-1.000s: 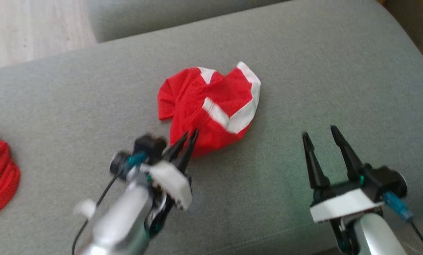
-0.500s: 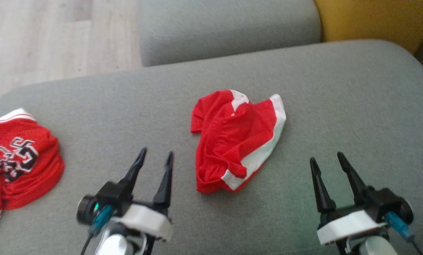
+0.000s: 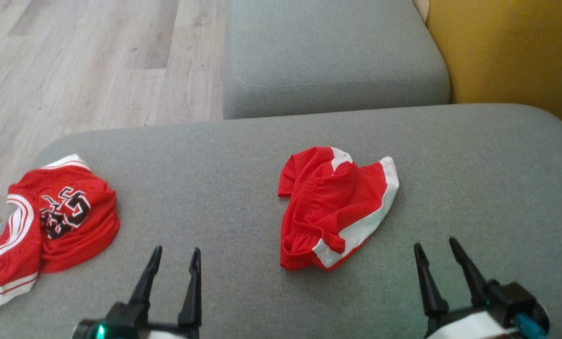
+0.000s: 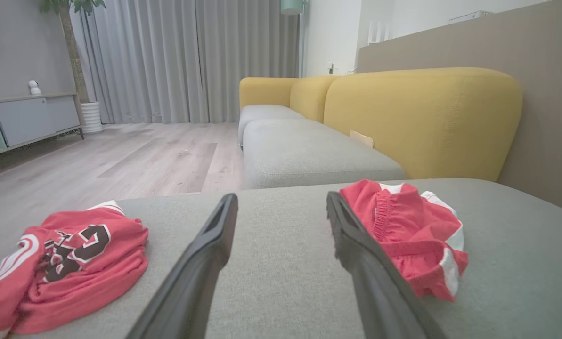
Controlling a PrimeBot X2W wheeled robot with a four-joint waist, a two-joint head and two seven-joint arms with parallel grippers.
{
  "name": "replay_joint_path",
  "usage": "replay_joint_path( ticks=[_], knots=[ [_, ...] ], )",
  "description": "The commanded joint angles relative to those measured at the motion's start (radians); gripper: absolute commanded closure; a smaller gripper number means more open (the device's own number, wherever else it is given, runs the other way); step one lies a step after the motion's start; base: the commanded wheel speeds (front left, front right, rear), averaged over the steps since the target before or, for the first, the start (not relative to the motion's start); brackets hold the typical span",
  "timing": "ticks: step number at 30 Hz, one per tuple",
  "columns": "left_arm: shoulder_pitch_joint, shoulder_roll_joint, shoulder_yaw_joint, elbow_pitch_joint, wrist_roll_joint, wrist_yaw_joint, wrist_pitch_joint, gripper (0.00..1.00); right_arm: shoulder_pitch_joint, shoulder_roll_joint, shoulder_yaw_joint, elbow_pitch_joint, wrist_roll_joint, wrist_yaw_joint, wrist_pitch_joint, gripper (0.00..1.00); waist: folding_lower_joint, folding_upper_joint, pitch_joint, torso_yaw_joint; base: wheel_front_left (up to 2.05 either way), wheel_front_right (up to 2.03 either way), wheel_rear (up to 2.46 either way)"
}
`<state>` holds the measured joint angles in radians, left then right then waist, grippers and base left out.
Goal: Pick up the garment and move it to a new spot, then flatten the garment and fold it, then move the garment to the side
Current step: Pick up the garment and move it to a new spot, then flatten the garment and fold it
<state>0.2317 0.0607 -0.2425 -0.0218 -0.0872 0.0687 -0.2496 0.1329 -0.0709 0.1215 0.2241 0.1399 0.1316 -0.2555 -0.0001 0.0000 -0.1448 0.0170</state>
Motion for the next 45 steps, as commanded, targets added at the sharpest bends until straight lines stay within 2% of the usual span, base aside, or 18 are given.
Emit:
replay_joint_path(
  ticks=[1, 10, 45],
  knots=[
    [-0.039, -0.008, 0.039, -0.037, 0.003, -0.001, -0.012, 0.0, -0.029, 0.0, 0.025, -0.028, 0.005, -0.001, -0.006, 0.0, 0.0001, 0.0, -0.005, 0.002, 0.0, 0.0, 0.0],
    [0.003, -0.01, 0.06, -0.056, -0.011, 0.031, -0.012, 0.0, -0.008, 0.003, 0.022, -0.023, 0.014, -0.001, -0.006, 0.0, 0.0001, 0.0, -0.015, 0.0, 0.0, 0.0, 0.0],
    [-0.007, -0.01, 0.053, -0.02, 0.017, 0.016, -0.012, 0.0, -0.022, 0.013, 0.012, -0.021, 0.011, -0.001, -0.006, 0.0, 0.0001, 0.0, 0.0, 0.004, 0.0, 0.0, 0.0]
  ],
)
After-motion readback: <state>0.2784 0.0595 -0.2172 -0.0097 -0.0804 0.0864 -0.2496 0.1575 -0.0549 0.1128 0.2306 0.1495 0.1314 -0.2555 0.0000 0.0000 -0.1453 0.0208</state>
